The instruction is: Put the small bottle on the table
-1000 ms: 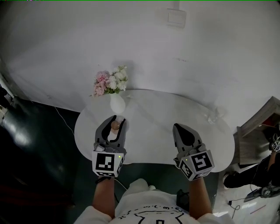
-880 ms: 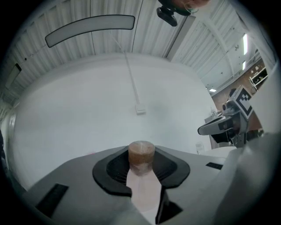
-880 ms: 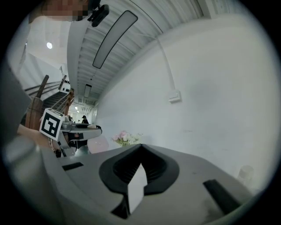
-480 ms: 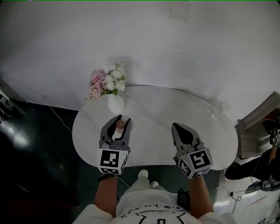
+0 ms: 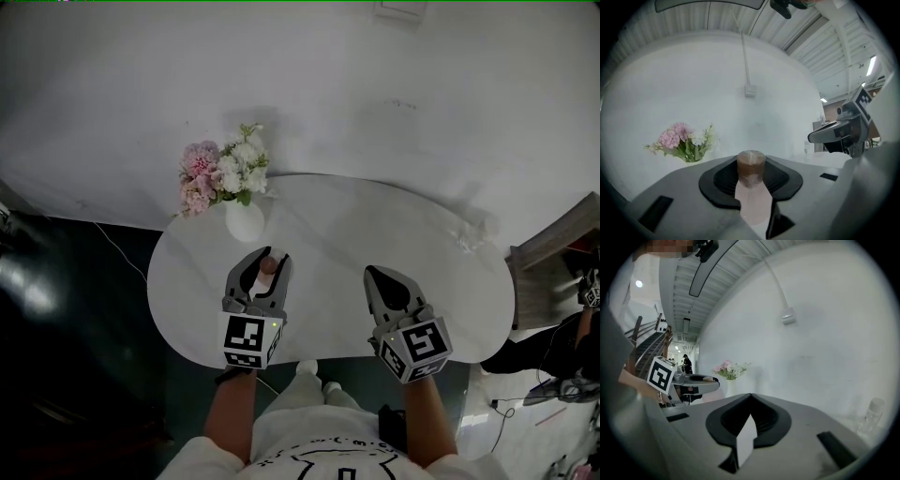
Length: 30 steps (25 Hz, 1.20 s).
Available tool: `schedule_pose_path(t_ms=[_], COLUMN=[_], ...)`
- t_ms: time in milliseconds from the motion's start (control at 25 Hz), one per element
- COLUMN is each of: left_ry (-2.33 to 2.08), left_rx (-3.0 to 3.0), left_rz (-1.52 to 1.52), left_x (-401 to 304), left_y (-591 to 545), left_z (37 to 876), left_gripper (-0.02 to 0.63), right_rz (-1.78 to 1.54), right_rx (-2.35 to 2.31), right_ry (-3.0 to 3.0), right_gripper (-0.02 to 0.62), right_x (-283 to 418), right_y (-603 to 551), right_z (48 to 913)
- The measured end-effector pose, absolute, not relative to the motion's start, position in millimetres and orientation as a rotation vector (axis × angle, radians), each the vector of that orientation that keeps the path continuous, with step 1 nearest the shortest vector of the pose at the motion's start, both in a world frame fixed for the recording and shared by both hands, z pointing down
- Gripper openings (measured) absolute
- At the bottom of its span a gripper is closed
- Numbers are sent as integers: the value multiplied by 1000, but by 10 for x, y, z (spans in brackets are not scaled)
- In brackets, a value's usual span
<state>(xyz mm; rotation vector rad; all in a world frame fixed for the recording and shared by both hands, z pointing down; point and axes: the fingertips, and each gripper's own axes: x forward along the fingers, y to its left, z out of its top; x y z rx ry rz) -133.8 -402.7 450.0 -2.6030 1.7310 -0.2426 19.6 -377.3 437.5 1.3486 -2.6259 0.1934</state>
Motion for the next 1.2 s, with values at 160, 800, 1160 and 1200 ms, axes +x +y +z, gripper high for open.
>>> schedule_pose_path(t_ms=[160,800,1160,1200], left_ry=[1724,1719,1763,1762], left_rx=[-2643,-2789,-2827,-2832], left_rz=[-267,-401,-456,-467], left_x=[-1312,-1188,-1154,-1150], left_y=[-4166,-4672,-4847,-4870], left_z=[4709,5548,5866,5903], left_gripper=[129,129,129,129], right_rz=[214,280,308,313], right_rx=[1351,1339,1345,1345], right_ry=[-2600,-2536,-2509,-2506], right_gripper=[-6,-6,-6,-6], right_x=[178,122,181,183], right_y=[-3889,-4211,-4287,-4300], right_z=[4522,4958,5087,5107])
